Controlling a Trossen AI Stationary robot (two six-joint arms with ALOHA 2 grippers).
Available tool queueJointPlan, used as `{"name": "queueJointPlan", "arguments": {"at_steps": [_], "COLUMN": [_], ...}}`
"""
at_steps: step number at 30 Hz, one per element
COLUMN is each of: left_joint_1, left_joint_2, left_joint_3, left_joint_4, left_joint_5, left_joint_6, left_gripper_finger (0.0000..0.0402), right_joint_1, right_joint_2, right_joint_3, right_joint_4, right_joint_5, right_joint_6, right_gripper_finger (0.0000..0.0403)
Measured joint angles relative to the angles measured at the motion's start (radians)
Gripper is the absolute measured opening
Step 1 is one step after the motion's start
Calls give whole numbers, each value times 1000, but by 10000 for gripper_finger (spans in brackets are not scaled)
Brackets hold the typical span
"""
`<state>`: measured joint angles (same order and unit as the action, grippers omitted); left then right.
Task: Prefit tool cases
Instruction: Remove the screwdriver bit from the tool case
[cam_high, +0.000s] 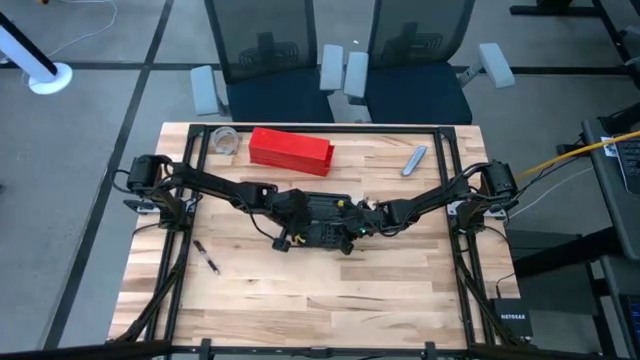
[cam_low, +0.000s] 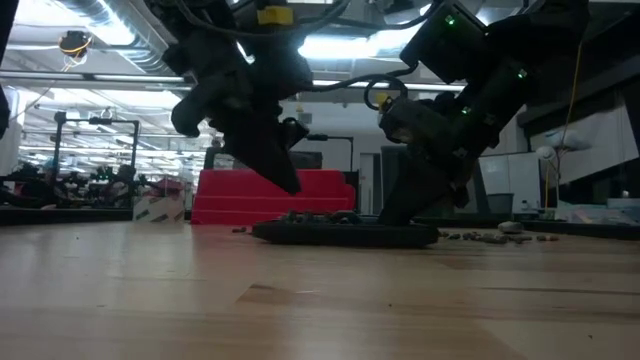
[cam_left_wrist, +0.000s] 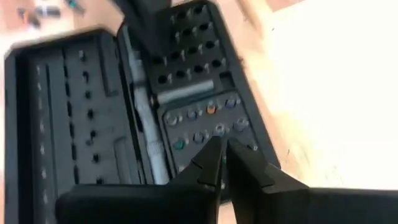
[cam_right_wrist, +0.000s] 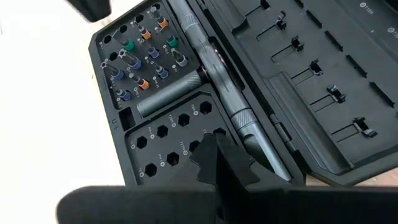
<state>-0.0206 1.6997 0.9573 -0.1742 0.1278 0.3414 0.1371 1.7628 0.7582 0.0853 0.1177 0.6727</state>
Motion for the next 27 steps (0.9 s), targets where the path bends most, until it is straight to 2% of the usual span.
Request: {"name": "queueJointPlan", "arguments": {"at_steps": [14,24,27], "left_joint_1": [-4,2,12], "left_joint_2": [26,39,44], "left_joint_3": [2,2,2], "left_joint_4": [6,0,0], "left_joint_5": [1,15,70], "left_joint_6": [115,143,140], "left_gripper_finger": [128,131,131], "right_joint_1": [0,0,0], "right_joint_2": [0,0,0], "right_joint_3": [0,-2,-1], "right_joint_4": [0,19,20], "right_joint_5": [2,3,4], "right_joint_6": [0,2,2], "right_gripper_finger": [0,0,0]}}
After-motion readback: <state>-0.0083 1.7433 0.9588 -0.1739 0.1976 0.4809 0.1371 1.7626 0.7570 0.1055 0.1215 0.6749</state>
